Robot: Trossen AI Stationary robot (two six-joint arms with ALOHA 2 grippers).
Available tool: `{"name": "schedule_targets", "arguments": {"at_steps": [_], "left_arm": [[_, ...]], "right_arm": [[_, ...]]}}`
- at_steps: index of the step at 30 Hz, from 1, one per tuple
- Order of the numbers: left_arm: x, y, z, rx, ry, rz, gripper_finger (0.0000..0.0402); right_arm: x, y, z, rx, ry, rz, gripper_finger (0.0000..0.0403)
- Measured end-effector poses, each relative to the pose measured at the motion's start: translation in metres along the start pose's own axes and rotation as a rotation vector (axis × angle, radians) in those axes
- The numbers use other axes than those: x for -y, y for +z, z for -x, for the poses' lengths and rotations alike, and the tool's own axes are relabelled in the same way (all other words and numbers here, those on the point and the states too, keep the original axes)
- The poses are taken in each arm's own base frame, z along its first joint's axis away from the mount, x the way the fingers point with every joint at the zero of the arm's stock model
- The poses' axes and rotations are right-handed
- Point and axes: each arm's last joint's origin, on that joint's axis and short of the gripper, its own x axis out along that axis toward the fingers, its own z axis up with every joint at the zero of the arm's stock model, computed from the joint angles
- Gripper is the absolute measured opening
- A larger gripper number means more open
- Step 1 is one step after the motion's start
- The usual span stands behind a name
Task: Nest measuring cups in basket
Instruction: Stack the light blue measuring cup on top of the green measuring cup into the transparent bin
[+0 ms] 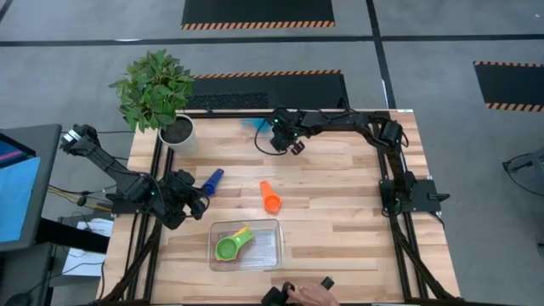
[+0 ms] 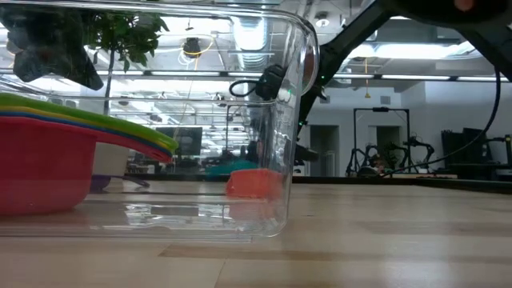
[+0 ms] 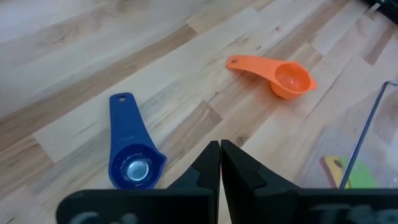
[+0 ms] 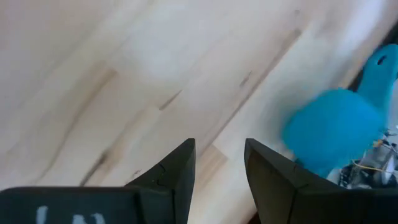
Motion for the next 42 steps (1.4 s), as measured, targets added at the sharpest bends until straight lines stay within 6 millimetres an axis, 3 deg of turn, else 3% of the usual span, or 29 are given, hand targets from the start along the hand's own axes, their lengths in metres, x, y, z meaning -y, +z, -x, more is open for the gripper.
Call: {"name": "schedule_targets", "arguments": {"at_steps": [19,25,28,32,37,42], "left_arm": [[0.001,0.0,0.0,0.003,-0.004,0.008,0.0],[0.001,0.0,0.0,0.004,-0.012,0.049,0.0],[0.001,0.0,0.0,0.002,-0.012,0.051,0.0],[0.001,0.001,0.0,0.01,-0.01,0.05,0.0],[0.001,0.002,0.0,0.052,-0.002,0.082,0.0],[0.001,0.002,0.0,0.072,0.0,0.115,0.0]], "right_arm": [[0.003,0.004,0.004,-0.086,-0.062,0.009,0.0161],[0.002,0.001,0.009,-0.217,-0.087,-0.126,0.0161],[0.006,-0.003,0.028,-0.229,-0.101,-0.279,0.0161],[0.018,-0.004,0.071,-0.195,-0.188,-0.52,0.0161],[0.033,0.003,0.128,-0.035,-0.348,-0.843,0.0161],[0.045,0.008,0.157,0.175,-0.462,-1.145,0.0161]]}}
